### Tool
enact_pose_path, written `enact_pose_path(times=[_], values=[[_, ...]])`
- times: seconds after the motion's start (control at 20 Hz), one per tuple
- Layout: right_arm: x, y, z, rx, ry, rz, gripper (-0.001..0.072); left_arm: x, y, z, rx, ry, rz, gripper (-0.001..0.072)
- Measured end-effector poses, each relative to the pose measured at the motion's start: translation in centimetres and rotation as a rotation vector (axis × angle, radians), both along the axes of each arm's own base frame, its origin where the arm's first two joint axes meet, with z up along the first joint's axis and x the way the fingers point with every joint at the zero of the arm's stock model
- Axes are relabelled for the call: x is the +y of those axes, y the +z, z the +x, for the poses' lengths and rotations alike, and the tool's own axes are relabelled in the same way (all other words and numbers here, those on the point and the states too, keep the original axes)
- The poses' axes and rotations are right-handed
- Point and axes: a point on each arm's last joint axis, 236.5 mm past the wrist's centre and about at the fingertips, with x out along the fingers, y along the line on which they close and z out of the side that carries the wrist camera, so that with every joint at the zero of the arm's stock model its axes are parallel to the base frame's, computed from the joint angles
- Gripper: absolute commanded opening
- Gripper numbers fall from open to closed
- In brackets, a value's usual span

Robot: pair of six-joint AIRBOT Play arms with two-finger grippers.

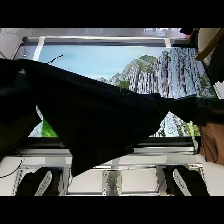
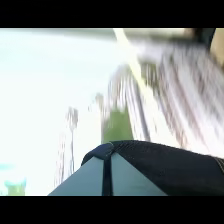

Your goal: Fold the clothes and pants, and hang the long-sleeved shirts on hangers.

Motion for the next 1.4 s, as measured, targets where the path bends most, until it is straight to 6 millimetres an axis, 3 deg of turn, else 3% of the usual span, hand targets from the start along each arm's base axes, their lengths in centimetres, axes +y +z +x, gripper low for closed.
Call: enact_pose_path(times=[0.2,0.35,0.45,0.55,0.7,0.75,0.8,0.85,1.0,1.15,1.3,1.4], values=[[-0.8,-7.8,4.6,0.165,-0.074,0.042,0.0071,-0.8,-8.7,6.5,0.243,-0.059,0.080,0.0017],[-0.8,-13.5,9.5,0.222,-0.157,0.044,0.0071,-2.0,-15.9,11.9,0.364,-0.074,0.121,0.0016],[-0.3,-16.5,13.8,0.214,-0.223,0.052,0.0071,-2.8,-19.3,15.5,0.370,-0.055,0.121,0.0016],[0.1,-18.9,18.4,0.180,-0.296,0.039,0.0071,-3.3,-21.2,18.7,0.335,-0.015,0.095,0.0017],[0.7,-21.6,24.6,0.131,-0.381,0.008,0.0072,-3.2,-21.4,22.6,0.227,0.054,0.056,0.0018],[0.8,-22.3,26.5,0.116,-0.405,-0.001,0.0075,-3.0,-21.0,23.8,0.181,0.077,0.044,0.0064],[0.8,-22.9,28.1,0.101,-0.426,-0.008,0.0216,-2.9,-20.6,24.7,0.145,0.097,0.033,0.0440],[0.8,-23.4,29.6,0.088,-0.446,-0.013,0.0390,-2.8,-20.3,25.3,0.117,0.111,0.025,0.0704],[0.2,-23.5,32.8,0.046,-0.501,-0.011,0.0408,-2.6,-19.6,26.2,0.071,0.132,0.008,0.0712],[-1.4,-21.6,34.3,0.012,-0.518,0.002,0.0408,-1.6,-17.4,25.7,0.041,0.147,-0.004,0.0711],[-4.6,-19.8,33.5,-0.001,-0.476,-0.038,0.0404,-0.6,-16.5,22.9,0.114,0.126,0.010,0.0710],[-7.0,-19.4,32.0,0.021,-0.435,-0.093,0.0404,-0.9,-18.7,20.0,0.241,0.080,0.035,0.0710]])
